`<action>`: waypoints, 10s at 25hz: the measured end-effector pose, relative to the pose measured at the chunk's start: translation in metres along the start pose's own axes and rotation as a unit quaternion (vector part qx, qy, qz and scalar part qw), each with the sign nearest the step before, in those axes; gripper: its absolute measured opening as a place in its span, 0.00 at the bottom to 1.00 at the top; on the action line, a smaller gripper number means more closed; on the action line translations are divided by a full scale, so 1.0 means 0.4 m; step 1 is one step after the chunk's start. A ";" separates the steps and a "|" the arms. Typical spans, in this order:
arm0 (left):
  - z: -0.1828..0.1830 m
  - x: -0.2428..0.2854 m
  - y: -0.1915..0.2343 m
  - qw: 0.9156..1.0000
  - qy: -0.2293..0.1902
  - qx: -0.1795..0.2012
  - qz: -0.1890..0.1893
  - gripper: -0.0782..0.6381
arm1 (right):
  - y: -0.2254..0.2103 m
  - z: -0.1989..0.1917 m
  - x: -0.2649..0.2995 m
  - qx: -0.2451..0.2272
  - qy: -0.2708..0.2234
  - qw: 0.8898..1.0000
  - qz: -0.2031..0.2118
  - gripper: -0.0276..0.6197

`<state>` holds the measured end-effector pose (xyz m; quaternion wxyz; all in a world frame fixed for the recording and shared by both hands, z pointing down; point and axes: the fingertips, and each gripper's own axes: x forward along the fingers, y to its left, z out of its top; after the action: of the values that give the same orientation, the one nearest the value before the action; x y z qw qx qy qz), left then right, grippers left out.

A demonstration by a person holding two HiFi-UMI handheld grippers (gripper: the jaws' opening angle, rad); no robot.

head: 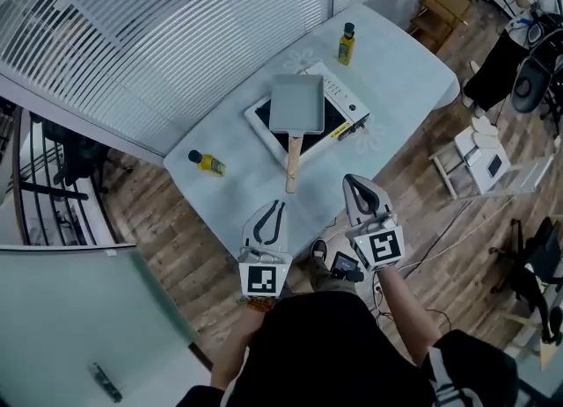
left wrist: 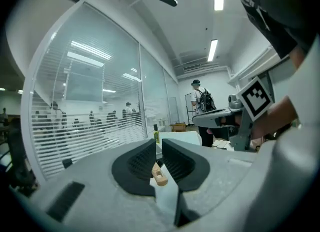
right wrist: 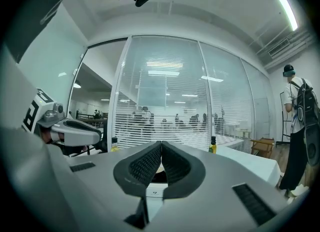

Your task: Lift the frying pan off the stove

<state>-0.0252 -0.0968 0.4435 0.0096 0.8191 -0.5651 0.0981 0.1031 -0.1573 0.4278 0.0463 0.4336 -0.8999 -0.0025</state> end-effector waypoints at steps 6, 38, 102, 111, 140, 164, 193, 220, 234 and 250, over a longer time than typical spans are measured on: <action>-0.076 0.116 0.079 0.983 0.047 -0.131 -0.118 0.18 | -0.044 -0.040 0.053 0.010 0.027 1.000 0.009 0.05; -0.218 0.328 0.028 0.677 0.125 -0.630 -0.361 0.47 | -0.059 -0.144 0.220 0.030 0.104 0.983 0.150 0.05; -0.221 0.374 -0.058 0.684 0.135 -0.579 -0.422 0.27 | 0.113 -0.354 0.459 0.479 0.274 0.752 0.362 0.46; -0.216 0.367 -0.065 0.684 0.137 -0.571 -0.433 0.27 | 0.120 -0.362 0.455 0.505 0.296 0.728 0.355 0.44; -0.231 0.359 -0.059 0.699 0.136 -0.541 -0.447 0.28 | 0.192 -0.366 0.440 0.494 0.338 0.696 0.397 0.35; -0.206 0.384 -0.078 0.702 0.120 -0.561 -0.422 0.28 | 0.173 -0.355 0.437 0.508 0.339 0.691 0.386 0.32; -0.148 0.352 -0.127 0.739 0.137 -0.509 -0.421 0.34 | 0.173 -0.291 0.379 0.492 0.315 0.715 0.384 0.34; 0.016 0.275 -0.122 0.771 0.107 -0.446 -0.442 0.34 | 0.214 -0.061 0.332 0.428 0.248 0.751 0.438 0.36; 0.162 0.196 -0.135 0.792 0.080 -0.398 -0.457 0.35 | 0.232 0.089 0.268 0.411 0.222 0.764 0.445 0.37; 0.235 0.183 -0.129 0.793 0.084 -0.385 -0.465 0.36 | 0.228 0.167 0.264 0.411 0.212 0.766 0.446 0.38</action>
<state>0.0619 -0.1574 0.3688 0.4157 0.9004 -0.1037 -0.0755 -0.0390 -0.1852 0.3738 0.0491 -0.0495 -0.8743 0.4804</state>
